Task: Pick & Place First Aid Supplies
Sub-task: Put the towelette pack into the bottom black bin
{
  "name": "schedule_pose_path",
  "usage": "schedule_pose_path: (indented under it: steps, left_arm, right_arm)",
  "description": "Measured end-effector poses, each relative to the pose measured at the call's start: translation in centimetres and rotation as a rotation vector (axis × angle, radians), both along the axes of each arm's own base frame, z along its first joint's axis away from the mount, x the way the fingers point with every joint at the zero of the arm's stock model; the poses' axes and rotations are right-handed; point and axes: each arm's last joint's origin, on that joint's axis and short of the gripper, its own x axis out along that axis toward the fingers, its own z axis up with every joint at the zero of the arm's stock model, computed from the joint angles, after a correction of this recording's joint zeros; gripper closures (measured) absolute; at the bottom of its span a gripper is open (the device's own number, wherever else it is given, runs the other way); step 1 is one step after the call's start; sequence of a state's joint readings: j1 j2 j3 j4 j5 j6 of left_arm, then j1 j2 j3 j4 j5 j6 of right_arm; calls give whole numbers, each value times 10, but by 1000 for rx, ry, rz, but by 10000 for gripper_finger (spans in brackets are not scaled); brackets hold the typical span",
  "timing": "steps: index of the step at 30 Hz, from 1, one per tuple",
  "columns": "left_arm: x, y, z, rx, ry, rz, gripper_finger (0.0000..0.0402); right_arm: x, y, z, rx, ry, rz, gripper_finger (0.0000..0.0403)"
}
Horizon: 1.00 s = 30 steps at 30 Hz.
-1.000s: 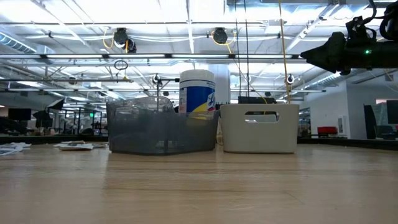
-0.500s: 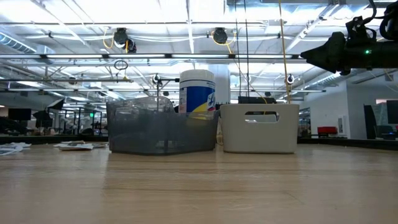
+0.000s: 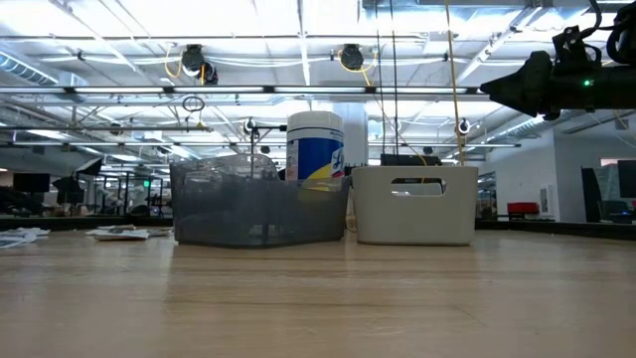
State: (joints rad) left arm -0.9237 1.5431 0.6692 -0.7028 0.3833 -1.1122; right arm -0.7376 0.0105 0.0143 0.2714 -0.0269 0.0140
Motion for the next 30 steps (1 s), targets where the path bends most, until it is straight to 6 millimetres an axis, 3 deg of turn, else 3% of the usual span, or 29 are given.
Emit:
schedule_pose_path:
  steps: [6, 25, 30]
  left_arm:
    - [1, 9, 19, -7, -59, 17, 401]
    - [1, 25, 127, 18, -88, 25, 401]
    - [2, 23, 140, 10, -97, 42, 402]
  right_arm:
    - [0, 0, 0, 1, 0, 0, 140]
    - [0, 0, 0, 0, 0, 0, 140]
    - [0, 0, 0, 1, 0, 0, 140]
